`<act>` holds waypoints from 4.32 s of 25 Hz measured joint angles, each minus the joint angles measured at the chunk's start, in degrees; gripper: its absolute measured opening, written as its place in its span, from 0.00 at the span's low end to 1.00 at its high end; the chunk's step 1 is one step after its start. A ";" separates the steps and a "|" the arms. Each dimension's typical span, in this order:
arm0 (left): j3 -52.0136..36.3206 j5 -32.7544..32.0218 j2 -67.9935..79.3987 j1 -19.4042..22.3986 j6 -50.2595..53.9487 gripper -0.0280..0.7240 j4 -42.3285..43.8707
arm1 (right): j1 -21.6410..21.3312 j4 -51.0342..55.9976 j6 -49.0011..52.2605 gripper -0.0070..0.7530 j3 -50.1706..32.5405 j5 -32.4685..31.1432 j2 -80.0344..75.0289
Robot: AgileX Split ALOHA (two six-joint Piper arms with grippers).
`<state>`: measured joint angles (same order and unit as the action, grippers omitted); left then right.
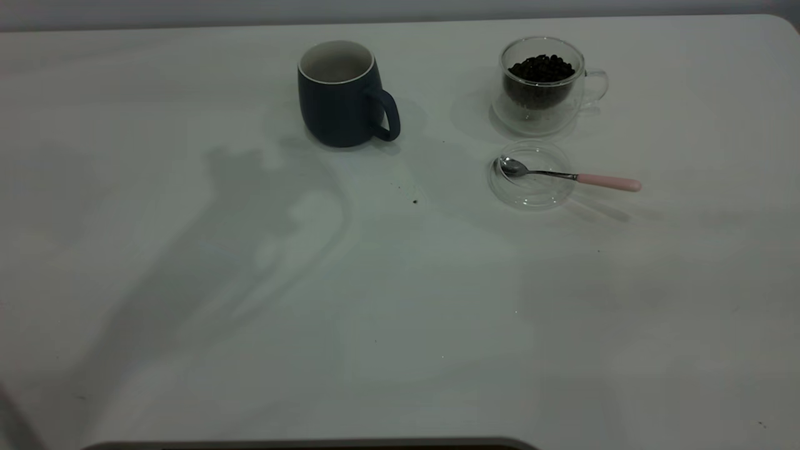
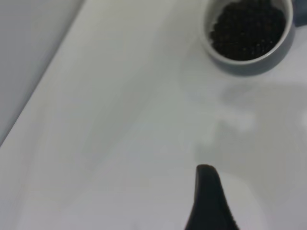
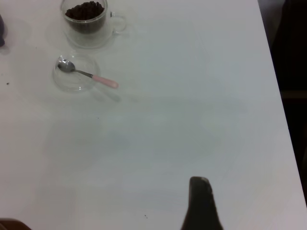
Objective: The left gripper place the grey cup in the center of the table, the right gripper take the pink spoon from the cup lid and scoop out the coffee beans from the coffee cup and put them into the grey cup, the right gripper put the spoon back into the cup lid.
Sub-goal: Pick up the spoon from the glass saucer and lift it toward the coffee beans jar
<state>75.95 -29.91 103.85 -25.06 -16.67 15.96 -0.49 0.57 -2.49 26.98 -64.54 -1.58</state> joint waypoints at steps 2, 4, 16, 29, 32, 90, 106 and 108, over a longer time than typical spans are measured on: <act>0.00 -5.46 -5.92 0.00 3.94 0.79 -0.12 | 0.00 0.00 0.00 0.77 0.00 0.00 0.00; 0.00 -10.45 -12.30 0.00 7.91 0.79 -0.23 | 0.00 0.00 0.00 0.77 0.00 0.00 0.00; -0.12 -37.12 -36.49 0.00 11.39 0.79 -0.44 | 0.00 0.00 0.00 0.77 0.00 0.00 0.00; -22.05 -37.12 -63.59 0.00 16.99 0.79 -2.87 | 0.00 0.00 0.00 0.77 0.00 0.00 0.00; -26.66 -37.12 -72.18 0.00 18.45 0.79 -6.41 | 0.00 0.00 0.00 0.77 0.00 0.00 0.00; -48.08 -35.36 -104.89 22.36 19.04 0.79 -12.42 | 0.00 0.54 0.00 0.77 0.00 0.00 0.00; -48.08 -35.36 -104.89 22.36 19.15 0.79 -12.38 | 0.00 13.42 0.40 0.77 8.39 11.19 -28.47; -48.08 -35.36 -104.89 22.36 19.15 0.79 -12.38 | 0.00 15.60 0.40 0.77 9.42 14.31 -37.30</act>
<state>27.87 -65.27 -1.04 -2.69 2.48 3.58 -0.49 16.16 -2.09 36.40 -50.23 -38.87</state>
